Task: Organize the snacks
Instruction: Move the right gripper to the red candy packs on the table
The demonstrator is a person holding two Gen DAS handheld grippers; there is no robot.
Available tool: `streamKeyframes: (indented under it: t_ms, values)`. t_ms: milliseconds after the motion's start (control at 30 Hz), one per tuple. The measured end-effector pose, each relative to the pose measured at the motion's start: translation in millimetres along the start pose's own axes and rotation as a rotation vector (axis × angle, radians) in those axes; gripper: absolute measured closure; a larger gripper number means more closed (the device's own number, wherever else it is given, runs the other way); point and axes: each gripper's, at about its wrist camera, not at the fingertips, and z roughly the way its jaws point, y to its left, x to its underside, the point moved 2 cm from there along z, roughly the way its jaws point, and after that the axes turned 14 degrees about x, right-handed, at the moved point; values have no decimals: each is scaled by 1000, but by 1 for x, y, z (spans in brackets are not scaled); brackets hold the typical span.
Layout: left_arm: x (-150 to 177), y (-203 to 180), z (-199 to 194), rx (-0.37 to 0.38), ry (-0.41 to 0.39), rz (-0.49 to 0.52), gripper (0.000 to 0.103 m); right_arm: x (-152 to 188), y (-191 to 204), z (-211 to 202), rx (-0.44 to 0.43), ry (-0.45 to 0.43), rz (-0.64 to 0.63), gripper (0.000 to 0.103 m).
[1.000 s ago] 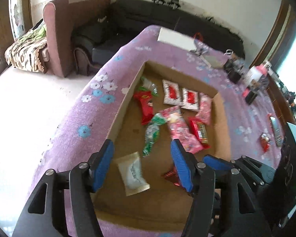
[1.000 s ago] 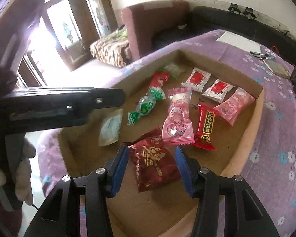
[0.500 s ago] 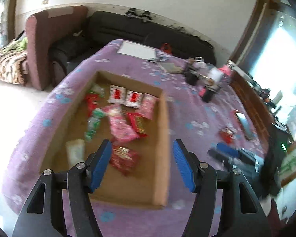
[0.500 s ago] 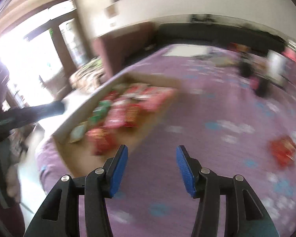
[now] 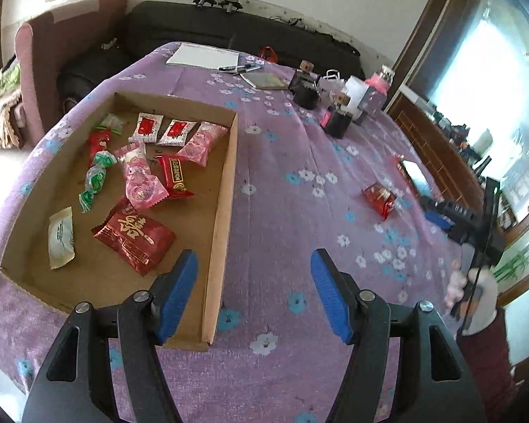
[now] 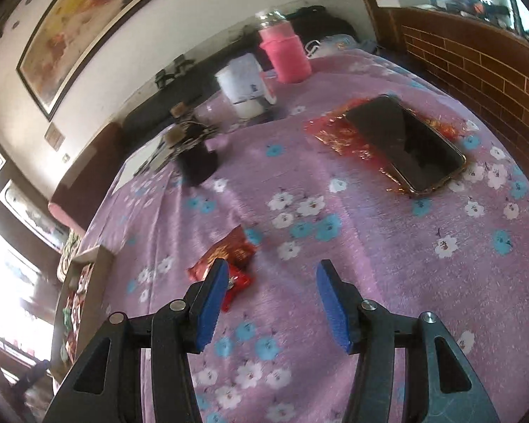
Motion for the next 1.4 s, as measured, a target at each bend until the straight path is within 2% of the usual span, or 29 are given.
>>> streamKeyframes:
  t_ms: [100, 233, 533, 767, 967, 1100, 1167, 1333, 1400]
  values:
    - [4, -6, -3, -45, -2, 42, 37, 3, 7, 6, -16, 7, -9, 48]
    - [7, -13, -2, -155, -14, 118, 37, 14, 15, 12, -30, 23, -37, 48]
    - [15, -16, 2, -326, -17, 229, 37, 15, 29, 16, 8, 21, -80, 48]
    - [17, -12, 1, -342, -9, 221, 37, -5, 36, 32, 87, 27, -97, 48]
    - [20, -7, 0, -345, -1, 211, 37, -19, 38, 63, 150, 73, -90, 48]
    - [22, -3, 2, -342, 10, 198, 37, -18, 51, 72, 193, 59, -150, 48]
    - [23, -3, 4, -335, 16, 195, 37, -15, 61, 72, 182, 64, -195, 48]
    - [26, -5, 7, -325, 30, 199, 37, -7, 82, 72, 159, 75, -281, 59]
    - [27, -6, 8, -325, 32, 200, 37, 0, 93, 70, 150, 76, -326, 59]
